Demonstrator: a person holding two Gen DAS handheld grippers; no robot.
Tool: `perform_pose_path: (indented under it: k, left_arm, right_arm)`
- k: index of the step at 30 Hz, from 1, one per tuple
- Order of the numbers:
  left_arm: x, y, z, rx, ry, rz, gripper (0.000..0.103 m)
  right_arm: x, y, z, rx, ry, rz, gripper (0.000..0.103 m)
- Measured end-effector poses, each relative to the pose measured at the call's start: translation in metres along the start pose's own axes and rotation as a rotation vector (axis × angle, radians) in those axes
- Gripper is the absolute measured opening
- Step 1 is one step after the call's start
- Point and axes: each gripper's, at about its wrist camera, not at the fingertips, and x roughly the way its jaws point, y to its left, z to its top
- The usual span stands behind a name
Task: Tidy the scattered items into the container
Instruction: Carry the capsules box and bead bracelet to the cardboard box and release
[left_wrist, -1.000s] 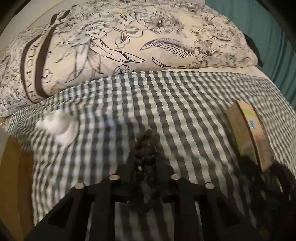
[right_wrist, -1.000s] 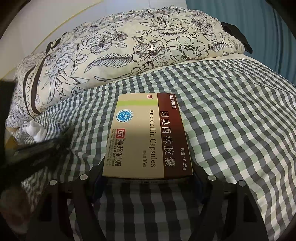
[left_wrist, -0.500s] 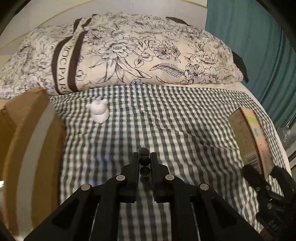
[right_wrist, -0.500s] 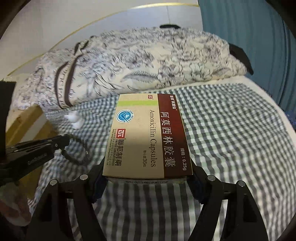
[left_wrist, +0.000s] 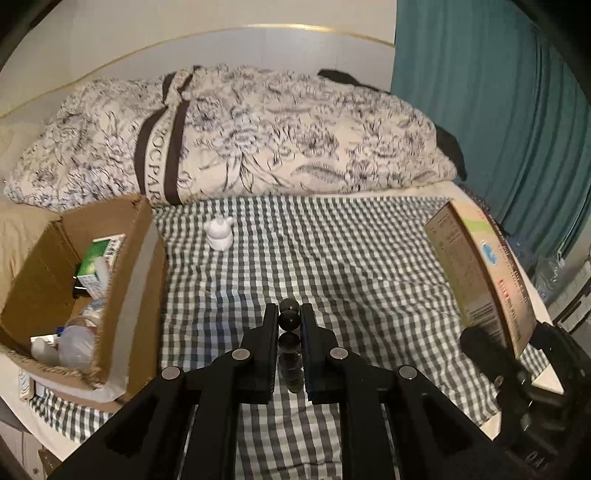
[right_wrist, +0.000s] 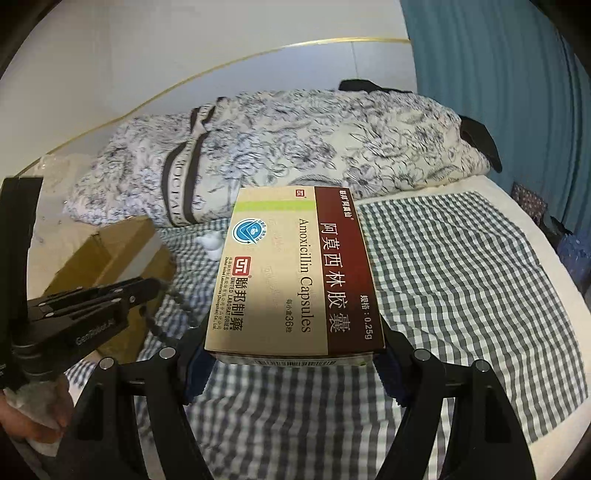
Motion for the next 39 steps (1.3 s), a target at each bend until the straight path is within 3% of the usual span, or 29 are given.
perform_pose_path:
  k: [10, 23, 31, 39]
  left_arm:
    - [-0.047, 0.041, 0.001, -0.057, -0.045, 0.017, 0.011]
    - [-0.098, 0.142, 0.041, -0.131, -0.138, 0.114, 0.011]
    - [-0.094, 0.211, 0.040, -0.185, -0.134, 0.192, 0.011]
    - [-0.068, 0.251, 0.023, -0.248, -0.081, 0.204, 0.011]
  right_arm:
    - [-0.040, 0.061, 0.008, -0.086, -0.049, 0.039, 0.074]
    - [-0.035, 0.166, 0.045, -0.189, -0.085, 0.151, 0.074]
    - [-0.003, 0.236, 0.060, -0.253, -0.047, 0.250, 0.074]
    - [0.034, 0.274, 0.058, -0.285, 0.012, 0.284, 0.074]
